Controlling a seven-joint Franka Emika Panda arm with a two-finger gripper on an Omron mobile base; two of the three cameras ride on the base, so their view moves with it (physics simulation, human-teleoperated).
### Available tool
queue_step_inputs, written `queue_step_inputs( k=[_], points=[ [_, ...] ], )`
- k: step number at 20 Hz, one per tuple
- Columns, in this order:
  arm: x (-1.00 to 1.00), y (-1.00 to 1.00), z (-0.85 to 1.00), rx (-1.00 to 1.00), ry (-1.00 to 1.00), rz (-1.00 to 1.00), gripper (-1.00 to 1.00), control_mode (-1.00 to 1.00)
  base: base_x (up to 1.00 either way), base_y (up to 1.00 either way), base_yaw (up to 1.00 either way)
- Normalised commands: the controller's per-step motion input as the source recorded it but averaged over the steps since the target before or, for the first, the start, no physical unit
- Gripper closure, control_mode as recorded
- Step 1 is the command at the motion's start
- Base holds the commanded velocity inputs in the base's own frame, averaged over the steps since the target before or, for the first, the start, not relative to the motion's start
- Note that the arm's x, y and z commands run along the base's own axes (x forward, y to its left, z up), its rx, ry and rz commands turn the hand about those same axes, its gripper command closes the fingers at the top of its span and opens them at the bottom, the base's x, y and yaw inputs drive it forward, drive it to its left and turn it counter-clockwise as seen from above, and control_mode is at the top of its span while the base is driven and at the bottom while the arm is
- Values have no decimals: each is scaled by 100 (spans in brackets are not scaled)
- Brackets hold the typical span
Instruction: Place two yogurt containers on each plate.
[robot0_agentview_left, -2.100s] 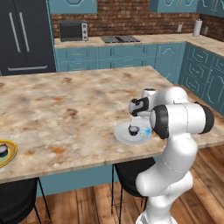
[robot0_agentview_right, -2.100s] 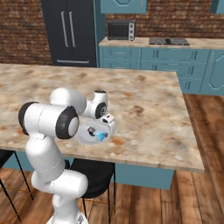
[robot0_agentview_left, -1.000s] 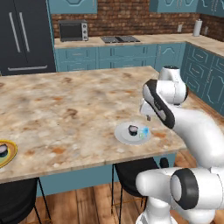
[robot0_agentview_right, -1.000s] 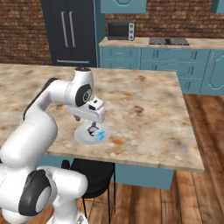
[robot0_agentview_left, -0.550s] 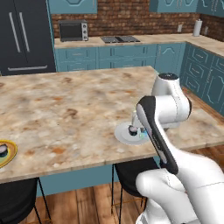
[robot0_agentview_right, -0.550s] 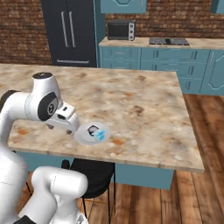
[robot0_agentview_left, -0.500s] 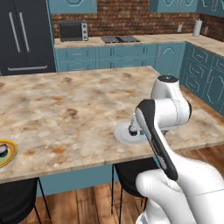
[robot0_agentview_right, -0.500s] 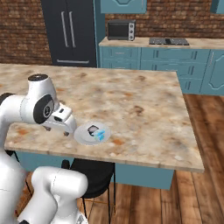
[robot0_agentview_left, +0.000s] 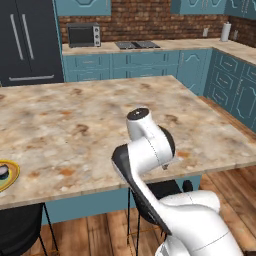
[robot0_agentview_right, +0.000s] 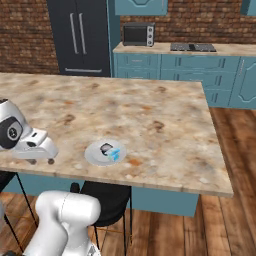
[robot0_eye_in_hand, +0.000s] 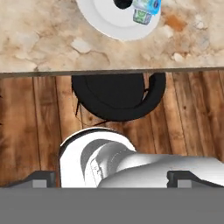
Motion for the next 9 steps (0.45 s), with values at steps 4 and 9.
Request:
queue_step_inputs(
  k=[4,9],
  points=[
    [0,64,-6,-22,31,0,-100,-100,0,0,0],
    [38,22,-19,-9,24,0,-100,-100,0,0,0]
  ],
)
